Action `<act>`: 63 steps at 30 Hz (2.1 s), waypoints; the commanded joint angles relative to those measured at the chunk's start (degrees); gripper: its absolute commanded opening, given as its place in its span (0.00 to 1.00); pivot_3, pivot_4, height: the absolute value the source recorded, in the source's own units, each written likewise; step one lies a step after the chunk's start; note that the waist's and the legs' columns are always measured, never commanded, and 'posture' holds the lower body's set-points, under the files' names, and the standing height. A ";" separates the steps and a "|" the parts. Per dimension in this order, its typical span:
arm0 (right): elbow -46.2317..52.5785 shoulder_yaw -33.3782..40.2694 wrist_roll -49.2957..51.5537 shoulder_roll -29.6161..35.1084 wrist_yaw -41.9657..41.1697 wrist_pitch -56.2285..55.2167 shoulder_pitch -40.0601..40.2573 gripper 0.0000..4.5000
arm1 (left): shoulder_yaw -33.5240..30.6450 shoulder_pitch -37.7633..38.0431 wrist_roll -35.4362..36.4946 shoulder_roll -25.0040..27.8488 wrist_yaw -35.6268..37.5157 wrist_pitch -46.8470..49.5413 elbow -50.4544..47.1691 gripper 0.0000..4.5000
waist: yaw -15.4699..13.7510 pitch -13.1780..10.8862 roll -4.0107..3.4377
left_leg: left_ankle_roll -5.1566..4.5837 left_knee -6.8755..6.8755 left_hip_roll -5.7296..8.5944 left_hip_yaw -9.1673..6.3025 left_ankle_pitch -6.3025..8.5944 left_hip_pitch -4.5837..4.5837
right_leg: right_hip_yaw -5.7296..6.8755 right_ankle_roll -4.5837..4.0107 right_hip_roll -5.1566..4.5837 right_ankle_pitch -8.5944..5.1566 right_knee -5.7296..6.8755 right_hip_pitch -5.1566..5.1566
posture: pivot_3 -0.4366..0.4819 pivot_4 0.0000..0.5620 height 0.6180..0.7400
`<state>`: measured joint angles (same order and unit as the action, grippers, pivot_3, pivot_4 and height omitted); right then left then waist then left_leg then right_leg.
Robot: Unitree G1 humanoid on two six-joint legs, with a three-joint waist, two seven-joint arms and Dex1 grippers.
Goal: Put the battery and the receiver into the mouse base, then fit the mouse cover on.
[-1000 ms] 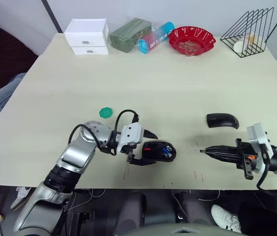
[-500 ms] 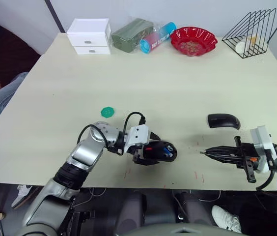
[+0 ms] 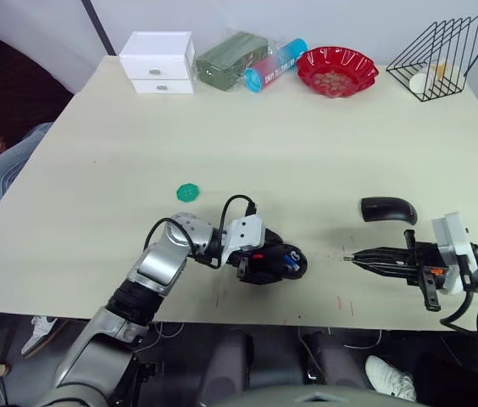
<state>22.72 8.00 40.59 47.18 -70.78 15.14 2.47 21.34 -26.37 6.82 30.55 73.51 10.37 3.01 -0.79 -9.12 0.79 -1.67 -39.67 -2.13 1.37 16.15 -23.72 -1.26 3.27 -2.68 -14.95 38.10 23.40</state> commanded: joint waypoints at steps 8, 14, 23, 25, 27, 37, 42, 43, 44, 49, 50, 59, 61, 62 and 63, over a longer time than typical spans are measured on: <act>1.30 1.28 0.01 -0.36 0.16 -0.43 -0.89 0.00 | 1.46 -0.95 -1.34 -0.07 0.53 -2.52 0.29 0.98 | -0.01 0.01 -0.01 | 0.00 -0.01 0.00 0.00 0.00 0.00 | 0.00 0.00 0.00 0.00 0.00 -0.01 | 0.48 0.27 1.00; 1.42 1.21 -0.35 -0.35 0.13 -0.64 -0.75 0.00 | 1.72 -1.05 -1.14 -0.65 0.43 -2.42 0.73 0.98 | -0.01 0.01 -0.01 | 0.00 -0.02 0.00 -0.01 0.00 0.00 | 0.00 0.00 0.00 0.00 0.00 -0.01 | 0.48 0.27 1.00; 2.20 0.18 -1.12 -1.06 0.62 -0.29 -1.12 0.00 | 2.03 -1.01 -1.49 -0.69 0.65 -2.60 1.02 0.65 | 0.00 0.02 -0.02 | 0.00 -0.04 0.00 -0.02 0.00 0.01 | 0.01 0.00 0.00 0.00 0.01 -0.03 | 0.48 0.27 1.00; 3.74 -0.83 -1.61 -1.35 2.92 1.14 -1.94 0.00 | 2.05 -0.87 -1.50 -0.64 0.58 -2.47 0.63 0.65 | 0.01 0.02 -0.03 | 0.00 -0.05 0.00 -0.02 0.00 0.01 | 0.01 0.00 0.00 0.00 0.01 -0.03 | 0.48 0.27 1.00; 4.77 -1.81 -3.00 -1.29 5.76 2.87 -2.70 0.00 | 2.07 -0.81 -1.49 -0.66 0.48 -2.27 0.33 0.65 | 0.01 0.03 -0.05 | 0.00 -0.06 0.00 -0.03 0.00 0.01 | 0.02 0.00 0.00 0.00 0.03 -0.03 | 0.48 0.27 1.00; 12.92 -8.85 -6.45 0.67 19.33 19.14 -7.52 0.00 | 2.68 -1.07 -2.80 0.15 -0.63 0.65 -2.63 0.65 | 0.03 0.04 -0.06 | 0.00 -0.14 0.00 -0.04 0.00 -0.02 | 0.03 0.00 0.00 0.00 0.04 -0.03 | 0.48 0.27 1.00; 15.62 -12.72 -7.80 1.37 23.48 27.13 -12.52 0.00 | 3.51 -0.86 -4.11 1.11 -0.92 3.02 -4.62 0.65 | 0.10 0.04 -0.06 | 0.00 -0.17 0.00 -0.05 0.00 -0.02 | 0.03 0.00 0.01 0.00 0.08 -0.03 | 0.48 0.27 1.00; 16.31 -13.35 -6.22 1.35 24.88 31.64 -14.79 0.00 | 3.70 -0.77 -4.51 1.18 -1.27 3.79 -5.13 0.65 | 0.16 0.04 -0.06 | 0.00 -0.17 0.00 -0.06 0.00 -0.02 | 0.03 0.00 0.01 0.00 0.08 -0.03 | 0.48 0.27 1.00; 16.81 -13.76 -5.04 1.30 25.93 35.03 -16.47 0.00 | 3.85 -0.72 -4.77 1.25 -1.53 4.33 -5.50 0.65 | 0.32 0.04 -0.07 | 0.00 -0.18 0.00 -0.05 0.00 -0.02 | 0.03 0.00 0.01 0.00 0.08 -0.03 | 0.48 0.27 1.00; 16.54 -15.84 -0.26 -0.38 31.94 56.08 -29.79 0.00 | 4.39 0.37 -5.38 1.05 -2.91 6.59 -6.82 0.65 | 0.29 0.05 -0.07 | -0.01 -0.25 -0.01 -0.05 0.00 -0.02 | 0.00 -0.01 0.01 0.00 0.17 -0.02 | 0.48 0.27 1.00; 16.26 -15.86 0.77 -1.15 32.67 59.28 -31.81 0.00 | 4.60 0.47 -5.56 0.96 -3.15 6.56 -6.81 0.65 | 0.22 0.05 -0.07 | 0.00 -0.26 -0.01 -0.07 0.00 -0.02 | 0.03 -0.01 0.00 -0.01 0.19 -0.02 | 0.48 0.27 1.00; 11.18 -17.85 7.78 -7.02 39.35 77.36 -44.24 0.00 | 5.35 1.06 -5.77 0.48 -5.00 7.90 -6.93 0.65 | -0.07 0.08 -0.08 | -0.01 -0.28 0.00 -0.09 0.01 -0.09 | 0.09 -0.01 -0.02 -0.01 0.16 -0.02 | 0.48 0.27 1.00; 9.22 -20.07 10.49 -5.86 40.96 77.36 -46.36 0.00 | 5.69 1.37 -6.14 0.46 -5.56 8.26 -7.27 0.65 | -0.02 0.08 -0.09 | -0.02 -0.28 0.01 -0.09 0.01 -0.10 | 0.09 -0.01 -0.03 -0.01 0.15 -0.02 | 0.48 0.27 1.00; 8.38 -21.09 11.81 -5.24 41.76 77.36 -47.28 0.00 | 5.92 1.42 -6.52 0.56 -5.80 8.14 -7.35 0.65 | 0.03 0.08 -0.09 | -0.02 -0.28 0.01 -0.08 0.01 -0.09 | 0.07 -0.01 -0.04 -0.01 0.15 -0.02 | 0.48 0.27 1.00; 7.29 -21.84 13.31 -4.92 42.87 77.36 -48.19 0.00 | 6.01 1.42 -6.63 0.50 -6.07 8.33 -7.39 0.65 | 0.05 0.08 -0.09 | -0.02 -0.28 0.00 -0.08 0.01 -0.07 | 0.07 -0.01 -0.04 0.00 0.16 -0.02 | 0.48 0.27 1.00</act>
<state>30.22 -13.64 51.66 41.70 -29.19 92.15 -44.34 25.25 -26.01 2.12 30.98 68.20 17.62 -4.72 -0.74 -9.04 0.70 -1.68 -39.95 -2.13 1.29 16.16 -23.78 -1.19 3.26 -2.71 -14.96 38.28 23.38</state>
